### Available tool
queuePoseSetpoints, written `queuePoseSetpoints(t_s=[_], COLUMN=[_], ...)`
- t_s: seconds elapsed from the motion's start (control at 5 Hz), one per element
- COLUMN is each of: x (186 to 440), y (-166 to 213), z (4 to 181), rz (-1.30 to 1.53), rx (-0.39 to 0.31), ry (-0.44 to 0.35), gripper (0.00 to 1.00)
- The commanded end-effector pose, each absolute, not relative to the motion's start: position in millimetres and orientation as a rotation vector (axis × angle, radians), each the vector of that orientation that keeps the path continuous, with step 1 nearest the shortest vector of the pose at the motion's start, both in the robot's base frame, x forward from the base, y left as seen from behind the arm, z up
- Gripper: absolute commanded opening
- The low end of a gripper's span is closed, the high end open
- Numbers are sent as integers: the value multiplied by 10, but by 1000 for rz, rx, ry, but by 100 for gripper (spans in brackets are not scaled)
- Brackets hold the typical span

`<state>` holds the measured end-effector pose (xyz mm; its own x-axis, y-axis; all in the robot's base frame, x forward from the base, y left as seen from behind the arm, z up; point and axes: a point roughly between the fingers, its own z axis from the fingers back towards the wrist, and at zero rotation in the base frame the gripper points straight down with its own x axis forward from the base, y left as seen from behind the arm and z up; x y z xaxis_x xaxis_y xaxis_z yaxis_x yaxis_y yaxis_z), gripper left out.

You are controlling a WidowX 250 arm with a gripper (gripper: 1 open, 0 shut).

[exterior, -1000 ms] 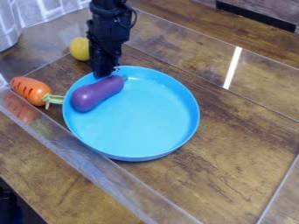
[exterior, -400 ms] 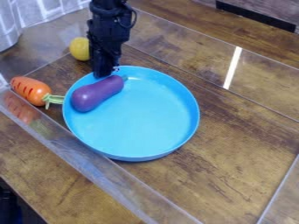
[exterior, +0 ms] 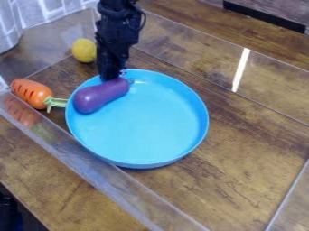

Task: Remove the purple eggplant from inside the blue tray and put it on the table

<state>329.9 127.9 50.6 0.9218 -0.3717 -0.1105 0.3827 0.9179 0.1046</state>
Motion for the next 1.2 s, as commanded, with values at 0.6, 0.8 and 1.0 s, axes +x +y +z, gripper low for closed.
queuePoseSetpoints(t_s=[0.6,0.8,1.0], x=[3414,3438,3476], y=[1110,1061,1015], z=[883,885,878], rz=[-496,-519,-545], rx=[178,180,184], ry=[4,4,4], gripper=[0,0,0])
